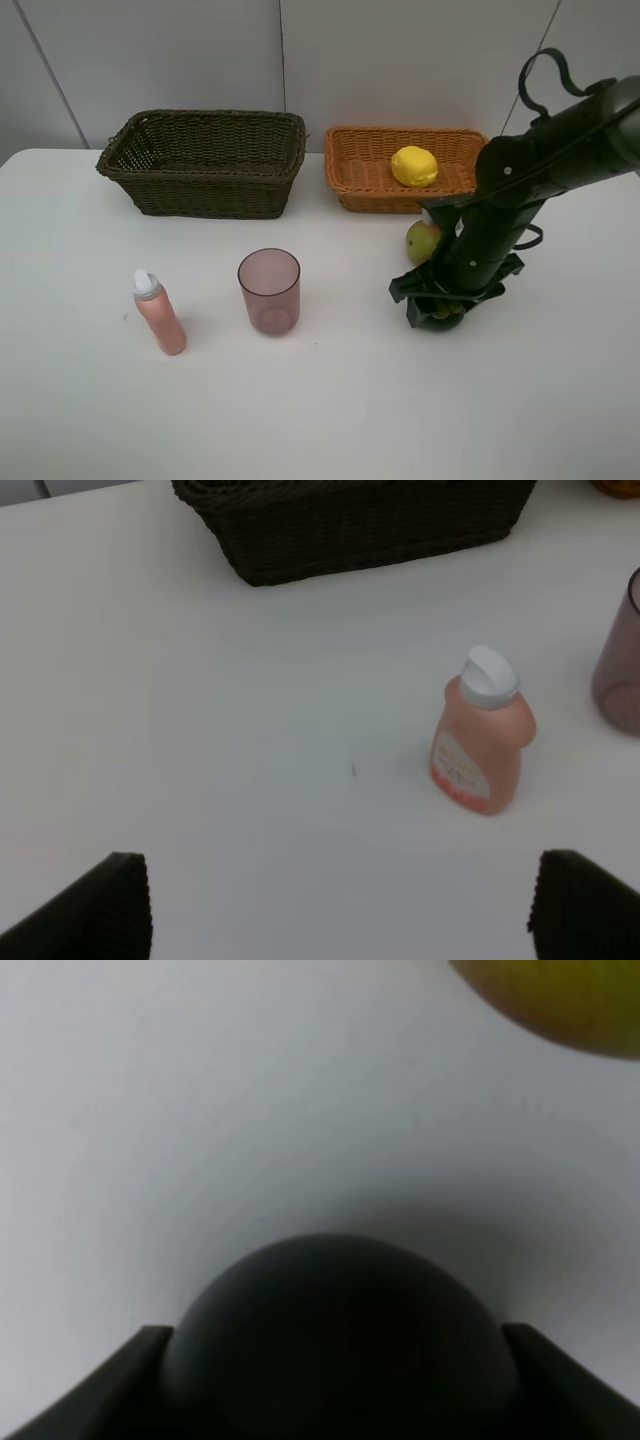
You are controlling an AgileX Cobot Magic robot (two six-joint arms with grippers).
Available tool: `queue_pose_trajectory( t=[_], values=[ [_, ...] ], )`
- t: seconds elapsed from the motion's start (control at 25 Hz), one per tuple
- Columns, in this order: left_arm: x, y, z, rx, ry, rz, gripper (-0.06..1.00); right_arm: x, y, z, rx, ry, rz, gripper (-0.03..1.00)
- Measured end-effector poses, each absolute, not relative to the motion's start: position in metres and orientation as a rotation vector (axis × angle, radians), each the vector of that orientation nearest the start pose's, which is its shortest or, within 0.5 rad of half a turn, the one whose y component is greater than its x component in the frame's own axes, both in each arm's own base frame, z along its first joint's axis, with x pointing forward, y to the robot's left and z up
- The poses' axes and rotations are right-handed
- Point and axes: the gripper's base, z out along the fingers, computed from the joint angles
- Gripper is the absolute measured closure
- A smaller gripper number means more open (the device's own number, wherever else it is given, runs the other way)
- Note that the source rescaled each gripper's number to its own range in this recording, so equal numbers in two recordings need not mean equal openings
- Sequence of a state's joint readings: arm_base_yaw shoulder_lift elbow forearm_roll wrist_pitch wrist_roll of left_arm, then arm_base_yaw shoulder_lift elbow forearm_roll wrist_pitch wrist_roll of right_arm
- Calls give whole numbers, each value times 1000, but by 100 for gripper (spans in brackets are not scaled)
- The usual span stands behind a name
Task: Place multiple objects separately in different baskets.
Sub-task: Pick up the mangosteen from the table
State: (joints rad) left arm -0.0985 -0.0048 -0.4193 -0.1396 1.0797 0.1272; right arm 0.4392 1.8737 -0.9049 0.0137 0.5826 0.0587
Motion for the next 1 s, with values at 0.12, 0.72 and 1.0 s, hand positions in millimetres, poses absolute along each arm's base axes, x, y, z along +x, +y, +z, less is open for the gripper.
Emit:
queue_pose_trajectory(
  t=[0.12, 0.72, 1.0],
  values=[
    [0, -11, 254, 242, 2120, -153, -6, 277, 131, 111, -559, 2994, 50, 88],
    [0, -11, 254, 242, 2120, -153, -6, 276, 130, 111, -563, 3013, 43, 88],
    [0, -11, 254, 242, 2120, -153, -6, 280, 132, 128, -565, 2997, 46, 88]
  ],
)
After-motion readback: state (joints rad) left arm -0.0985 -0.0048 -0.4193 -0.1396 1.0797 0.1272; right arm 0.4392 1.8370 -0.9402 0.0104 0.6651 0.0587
